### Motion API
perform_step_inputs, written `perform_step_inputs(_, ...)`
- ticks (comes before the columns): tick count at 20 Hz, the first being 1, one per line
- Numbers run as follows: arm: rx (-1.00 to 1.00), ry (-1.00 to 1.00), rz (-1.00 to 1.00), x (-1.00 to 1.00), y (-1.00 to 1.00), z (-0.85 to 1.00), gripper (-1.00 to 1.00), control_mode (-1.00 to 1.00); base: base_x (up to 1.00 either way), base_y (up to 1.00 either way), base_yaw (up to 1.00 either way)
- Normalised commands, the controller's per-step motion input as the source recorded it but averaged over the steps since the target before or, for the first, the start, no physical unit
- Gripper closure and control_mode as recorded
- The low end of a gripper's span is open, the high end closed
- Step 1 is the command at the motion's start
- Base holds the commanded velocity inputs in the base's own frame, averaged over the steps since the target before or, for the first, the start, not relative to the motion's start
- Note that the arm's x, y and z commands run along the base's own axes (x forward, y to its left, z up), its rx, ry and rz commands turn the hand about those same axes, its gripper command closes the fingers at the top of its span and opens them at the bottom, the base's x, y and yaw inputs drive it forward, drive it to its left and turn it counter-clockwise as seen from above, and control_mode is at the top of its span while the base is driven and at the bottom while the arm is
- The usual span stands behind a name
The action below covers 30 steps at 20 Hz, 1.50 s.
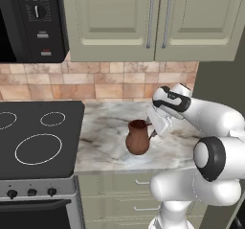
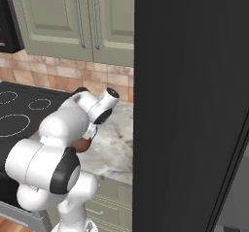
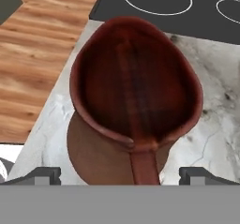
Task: Move the beet and hot dog from the top shelf to the second highest shelf to make space. Then, place the pitcher from the counter on the cleared top shelf.
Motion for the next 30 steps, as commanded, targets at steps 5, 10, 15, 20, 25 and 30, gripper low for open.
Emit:
perform_step_inputs(5, 0.00, 0.00, 0.03, 0.00, 0.01, -0.06, -1.00, -1.00, 0.00, 0.00, 0.00)
perform_step_inputs(10, -0.01, 0.00, 0.01, 0.00, 0.18, -0.14, 1.00, -1.00, 0.00, 0.00, 0.00)
perform_step_inputs(15, 0.00, 0.00, 0.00, 0.00, 0.00, -0.01, 1.00, -1.00, 0.00, 0.00, 0.00)
perform_step_inputs(20, 0.00, -0.02, 0.00, -0.31, 0.19, -0.02, 1.00, -1.00, 0.00, 0.00, 0.00)
perform_step_inputs(25, 0.00, -0.08, -0.02, -0.54, 0.30, 0.34, 1.00, -1.00, 0.00, 0.00, 0.00)
perform_step_inputs(30, 0.00, -0.10, -0.13, -0.46, 0.31, 0.88, 1.00, -1.00, 0.00, 0.00, 0.00)
